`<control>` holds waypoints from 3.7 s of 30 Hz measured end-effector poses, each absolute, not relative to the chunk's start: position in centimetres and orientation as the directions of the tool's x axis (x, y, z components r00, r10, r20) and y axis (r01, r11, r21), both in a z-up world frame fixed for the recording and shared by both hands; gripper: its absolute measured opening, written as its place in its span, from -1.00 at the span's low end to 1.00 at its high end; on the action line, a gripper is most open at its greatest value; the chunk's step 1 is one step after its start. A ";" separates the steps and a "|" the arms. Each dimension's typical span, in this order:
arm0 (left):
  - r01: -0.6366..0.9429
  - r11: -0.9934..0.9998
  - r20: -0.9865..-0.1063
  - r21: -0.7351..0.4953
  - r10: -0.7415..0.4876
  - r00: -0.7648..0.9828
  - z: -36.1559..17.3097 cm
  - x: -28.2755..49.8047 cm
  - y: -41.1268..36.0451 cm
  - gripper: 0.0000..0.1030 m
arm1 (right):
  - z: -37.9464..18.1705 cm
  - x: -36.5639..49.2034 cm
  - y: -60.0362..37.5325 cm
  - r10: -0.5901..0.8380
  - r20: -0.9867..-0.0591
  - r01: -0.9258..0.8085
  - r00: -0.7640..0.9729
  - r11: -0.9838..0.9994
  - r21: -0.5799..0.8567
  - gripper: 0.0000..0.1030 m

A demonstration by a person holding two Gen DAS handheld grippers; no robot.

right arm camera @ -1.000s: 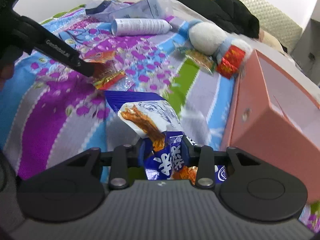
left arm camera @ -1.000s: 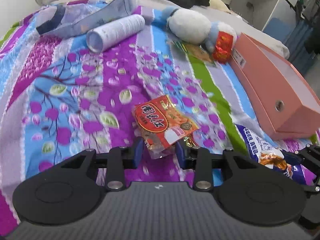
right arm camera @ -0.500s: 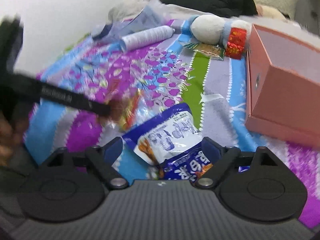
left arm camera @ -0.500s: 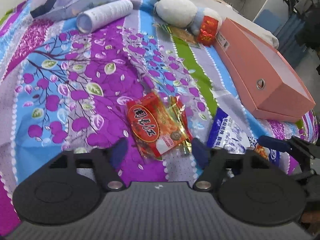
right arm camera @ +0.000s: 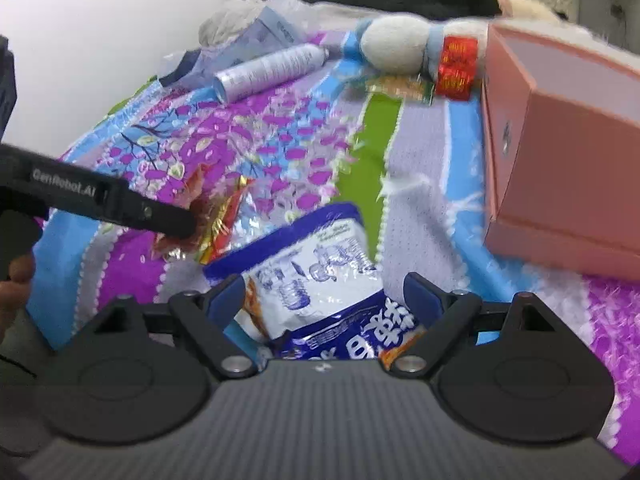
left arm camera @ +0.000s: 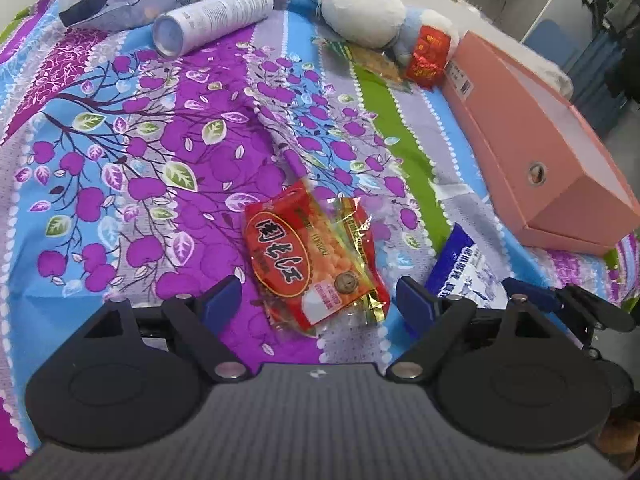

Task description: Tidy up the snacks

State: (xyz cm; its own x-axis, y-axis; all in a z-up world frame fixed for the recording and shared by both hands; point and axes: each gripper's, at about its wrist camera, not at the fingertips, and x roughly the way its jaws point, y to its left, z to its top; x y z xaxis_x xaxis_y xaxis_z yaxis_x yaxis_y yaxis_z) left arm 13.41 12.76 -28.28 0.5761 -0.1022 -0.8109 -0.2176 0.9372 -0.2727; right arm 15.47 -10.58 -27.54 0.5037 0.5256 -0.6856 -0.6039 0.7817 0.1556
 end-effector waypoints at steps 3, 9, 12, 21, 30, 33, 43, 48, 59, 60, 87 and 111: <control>-0.216 0.947 -0.823 -0.240 -0.080 0.562 -28.5 14.2 12.0 0.72 | -28.2 15.7 -10.7 0.530 -0.691 -0.596 0.492 0.783 0.177 0.70; -0.230 0.955 -0.845 -0.185 -0.035 0.534 -28.9 15.3 10.9 0.76 | -28.4 15.7 -10.7 0.537 -0.693 -0.597 0.480 0.779 0.191 0.71; -0.237 0.956 -0.850 -0.174 -0.024 0.527 -29.0 15.6 10.7 0.77 | -28.4 15.6 -10.7 0.534 -0.696 -0.601 0.479 0.778 0.183 0.72; -0.247 0.959 -0.859 -0.141 0.005 0.511 -29.3 16.3 10.5 0.77 | -28.5 15.3 -10.3 0.519 -0.710 -0.622 0.476 0.770 0.145 0.73; -0.235 0.967 -0.862 -0.101 0.033 0.505 -29.9 16.9 9.9 0.84 | -28.6 15.1 -10.2 0.513 -0.712 -0.625 0.479 0.769 0.134 0.70; -0.238 0.967 -0.859 -0.088 0.048 0.510 -30.1 17.0 9.6 0.84 | -28.6 15.0 -10.0 0.508 -0.712 -0.628 0.484 0.769 0.121 0.68; -0.247 0.965 -0.845 -0.088 0.058 0.531 -29.2 16.3 10.0 0.15 | -27.7 14.9 -9.7 0.473 -0.741 -0.605 0.477 0.788 0.113 0.25; -0.243 0.962 -0.839 -0.127 0.026 0.543 -28.4 15.8 9.9 0.12 | -26.9 15.1 -10.9 0.466 -0.742 -0.555 0.482 0.818 0.153 0.20; -0.206 0.961 -0.776 -0.186 -0.014 0.631 -22.3 14.5 8.9 0.13 | -22.5 14.5 -13.5 0.450 -0.678 -0.456 0.581 0.870 0.187 0.18; -0.198 0.961 -0.766 -0.191 -0.019 0.643 -21.5 14.4 8.7 0.13 | -22.0 14.4 -13.6 0.450 -0.671 -0.452 0.590 0.872 0.187 0.18; 0.045 0.958 -0.598 -0.283 -0.213 0.772 -10.7 18.7 1.4 0.14 | -12.0 16.7 -21.2 0.305 -0.499 -0.268 0.811 0.952 0.146 0.18; 0.172 0.953 -0.694 -0.249 -0.299 0.654 -16.0 38.0 -8.0 0.14 | -16.6 30.6 -28.4 0.193 -0.565 -0.107 0.802 0.977 0.183 0.20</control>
State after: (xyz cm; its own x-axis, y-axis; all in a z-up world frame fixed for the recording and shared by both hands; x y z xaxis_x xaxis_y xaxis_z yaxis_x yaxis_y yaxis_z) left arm 38.03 -8.04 -16.00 0.6543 -0.2994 -0.6945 0.1717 0.9531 -0.2492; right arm 30.63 -28.36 -16.60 0.8023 0.1933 -0.5648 -0.1066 0.9773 0.1831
